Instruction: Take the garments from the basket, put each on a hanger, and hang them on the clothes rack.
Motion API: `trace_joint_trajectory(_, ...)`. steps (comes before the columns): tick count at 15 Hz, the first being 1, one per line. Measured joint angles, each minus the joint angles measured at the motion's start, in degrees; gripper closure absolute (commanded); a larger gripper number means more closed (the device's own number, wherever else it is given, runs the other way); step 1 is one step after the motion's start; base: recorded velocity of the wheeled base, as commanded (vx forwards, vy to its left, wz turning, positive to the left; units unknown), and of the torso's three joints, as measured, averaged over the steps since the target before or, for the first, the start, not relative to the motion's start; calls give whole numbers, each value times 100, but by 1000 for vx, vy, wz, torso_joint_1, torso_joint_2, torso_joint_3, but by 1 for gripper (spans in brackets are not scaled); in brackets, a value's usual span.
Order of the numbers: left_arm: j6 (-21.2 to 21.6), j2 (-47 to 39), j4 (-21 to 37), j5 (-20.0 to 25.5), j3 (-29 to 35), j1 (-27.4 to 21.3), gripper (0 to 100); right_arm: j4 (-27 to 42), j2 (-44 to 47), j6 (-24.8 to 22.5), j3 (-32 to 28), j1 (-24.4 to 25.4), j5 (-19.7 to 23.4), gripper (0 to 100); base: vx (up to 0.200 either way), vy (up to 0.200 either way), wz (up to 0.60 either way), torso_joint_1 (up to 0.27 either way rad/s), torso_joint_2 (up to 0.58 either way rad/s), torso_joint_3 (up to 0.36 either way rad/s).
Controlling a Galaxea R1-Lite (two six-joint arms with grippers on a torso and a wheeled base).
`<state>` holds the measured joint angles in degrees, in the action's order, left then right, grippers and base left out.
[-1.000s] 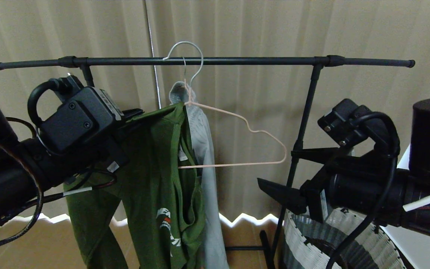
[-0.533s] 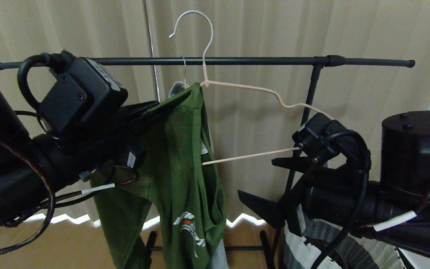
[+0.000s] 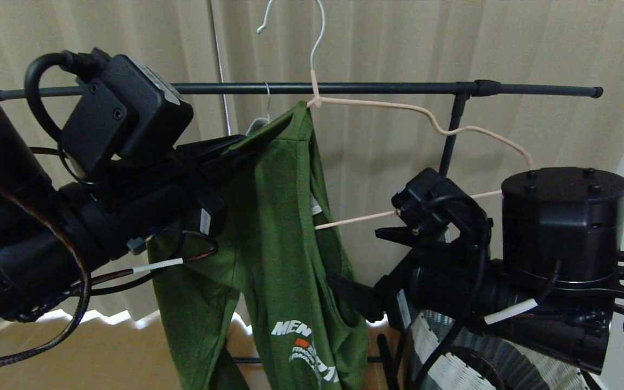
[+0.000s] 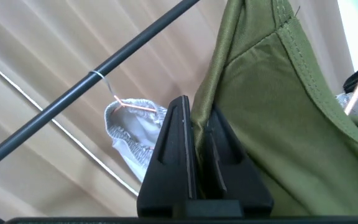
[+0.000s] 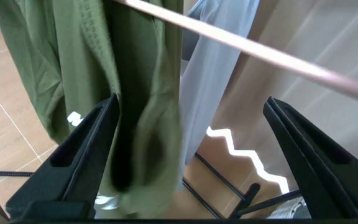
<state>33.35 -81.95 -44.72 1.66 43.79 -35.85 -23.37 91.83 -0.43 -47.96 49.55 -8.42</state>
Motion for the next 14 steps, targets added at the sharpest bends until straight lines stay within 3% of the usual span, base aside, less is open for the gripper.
trace_joint_trajectory(4, -2, 30, -6, 0, 12, -77, 100, 11, 113, 10, 57, -90, -123, 0, 0, 0, 0, 0, 0, 0)
trace_joint_trajectory(9, 1, 57, -88, -13, 67, 107, 100, 44, -134, -6, 651, -333, -169, 0, 0, 0, 0, 0, 0, 0)
trace_joint_trajectory(14, 12, 88, -88, -2, 34, 319, 100, 85, -678, -39, 1204, -935, -169, 0, 0, 0, 0, 0, 0, 0)
